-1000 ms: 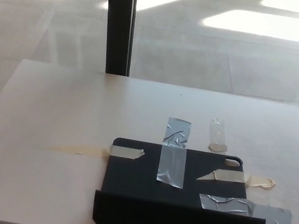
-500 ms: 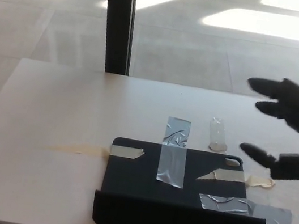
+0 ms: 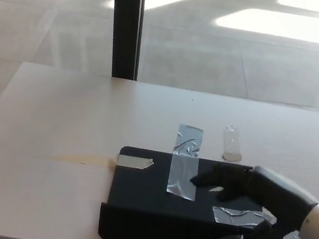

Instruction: The robot uses its right hand to open a folded tablet cover kept in the middle of the desk

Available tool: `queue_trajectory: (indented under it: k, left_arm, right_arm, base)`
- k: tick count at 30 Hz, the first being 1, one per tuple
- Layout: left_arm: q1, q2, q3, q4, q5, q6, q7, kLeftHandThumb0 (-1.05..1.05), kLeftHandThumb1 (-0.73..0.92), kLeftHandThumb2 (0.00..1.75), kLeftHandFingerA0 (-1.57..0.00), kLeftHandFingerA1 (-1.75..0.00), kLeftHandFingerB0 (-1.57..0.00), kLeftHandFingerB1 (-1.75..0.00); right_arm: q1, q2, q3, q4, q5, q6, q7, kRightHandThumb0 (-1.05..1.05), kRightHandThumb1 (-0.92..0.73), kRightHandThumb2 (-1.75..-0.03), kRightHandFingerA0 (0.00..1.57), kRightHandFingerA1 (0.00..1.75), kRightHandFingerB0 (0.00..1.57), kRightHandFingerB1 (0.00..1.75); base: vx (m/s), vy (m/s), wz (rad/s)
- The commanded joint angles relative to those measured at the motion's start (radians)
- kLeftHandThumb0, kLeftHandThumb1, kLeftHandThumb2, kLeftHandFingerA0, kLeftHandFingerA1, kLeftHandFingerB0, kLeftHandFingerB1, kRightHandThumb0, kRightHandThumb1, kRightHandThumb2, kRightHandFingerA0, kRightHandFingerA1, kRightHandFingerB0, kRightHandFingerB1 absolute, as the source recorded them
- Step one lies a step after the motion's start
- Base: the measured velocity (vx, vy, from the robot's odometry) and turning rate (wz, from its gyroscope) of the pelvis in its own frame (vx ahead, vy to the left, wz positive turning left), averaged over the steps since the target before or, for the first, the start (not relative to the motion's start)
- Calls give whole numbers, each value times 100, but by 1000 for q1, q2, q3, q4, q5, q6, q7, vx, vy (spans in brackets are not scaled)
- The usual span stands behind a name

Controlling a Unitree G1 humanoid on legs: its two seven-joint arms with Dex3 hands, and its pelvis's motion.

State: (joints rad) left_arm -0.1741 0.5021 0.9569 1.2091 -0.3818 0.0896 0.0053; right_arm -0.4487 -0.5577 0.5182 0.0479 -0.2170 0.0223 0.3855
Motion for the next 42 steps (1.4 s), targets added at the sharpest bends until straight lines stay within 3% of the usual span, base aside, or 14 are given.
queue_trajectory:
  k: [1, 4, 5, 7, 9, 17, 19, 20, 23, 27, 29, 30, 33, 42]
  left_arm:
    - [-14, 61, 0, 21, -55, 9, 26, -60, 32, 84, -68, -86, -54, -73]
    - [-21, 63, 3, 23, -61, 11, 37, -56, 32, 84, -69, -85, -57, -74]
    - [-23, 63, 3, 24, -62, 9, 40, -57, 32, 84, -69, -85, -57, -74]
    - [-24, 63, -1, 27, -61, 2, 35, -58, 31, 84, -69, -85, -60, -75]
    - [-24, 66, -3, 26, -63, 4, 29, -59, 31, 84, -69, -86, -59, -75]
    - [-37, 76, -15, 23, -66, 2, 28, -49, 46, 61, -69, -88, -67, -76]
    - [-41, 81, -22, 25, -62, 1, 35, -51, 47, 60, -69, -87, -66, -74]
    - [-43, 83, -24, 25, -62, -1, 39, -52, 47, 60, -69, -86, -66, -74]
    - [-43, 86, -26, 20, -67, 3, 37, -53, 46, 61, -69, -89, -65, -75]
    - [-36, 86, -24, 20, -74, 2, 24, -57, 32, 84, -66, -84, -61, -76]
    - [-41, 87, -26, 22, -73, 2, 29, -52, 45, 62, -67, -89, -65, -76]
    - [-41, 88, -33, 19, -68, 2, 24, -58, 32, 85, -67, -84, -61, -75]
    - [-45, 89, -35, 21, -69, 2, 22, -60, 33, 85, -67, -85, -59, -75]
    - [-57, 90, -49, 25, -77, -2, 25, -60, 32, 84, -64, -83, -61, -75]
  right_arm:
    - [-33, -76, 162, -26, -279, 93, 191, -68, -37, -86, 64, 115, 27, 46]
    - [2, -64, 195, -69, -325, 137, 176, -83, -49, -60, 61, 150, 40, 37]
    - [30, -52, 209, -89, -335, 159, 164, -78, -51, -57, 46, 80, 38, 36]
    - [47, -38, 229, -105, -351, 195, 170, -78, -40, -83, 48, 74, 31, 46]
    - [65, -31, 263, -128, -426, 216, 147, -79, -43, -87, 68, 117, 28, 46]
    - [162, -2, 283, -161, -508, 285, 61, -71, -56, -59, 53, 140, 32, 36]
    - [202, -15, 255, -249, -498, 321, 89, -74, -50, -87, 47, 73, 22, 46]
    - [232, -15, 240, -287, -500, 333, 80, -68, -60, -58, 49, 60, 31, 35]
    - [339, -17, 209, -390, -532, 348, 27, -67, -60, -59, 48, 53, 34, 35]
    - [502, -35, 171, -500, -546, 303, -74, -69, -63, -60, 55, 112, 37, 37]
    - [531, -35, 167, -534, -564, 314, -57, -70, -51, -89, 44, 61, 29, 48]
    - [559, -40, 162, -549, -574, 305, -71, -68, -64, -60, 46, 49, 36, 36]
    - [587, -32, 149, -572, -592, 315, -58, -67, -50, -92, 39, 59, 20, 45]
    - [674, -15, 105, -569, -586, 263, -74, -68, -70, -61, 34, 43, 30, 32]
  base:
    - [0, 0, 0]
    - [0, 0, 0]
    - [0, 0, 0]
    - [0, 0, 0]
    - [0, 0, 0]
    - [0, 0, 0]
    - [0, 0, 0]
    - [0, 0, 0]
    - [0, 0, 0]
    - [0, 0, 0]
    - [0, 0, 0]
    - [0, 0, 0]
    - [0, 0, 0]
    - [0, 0, 0]
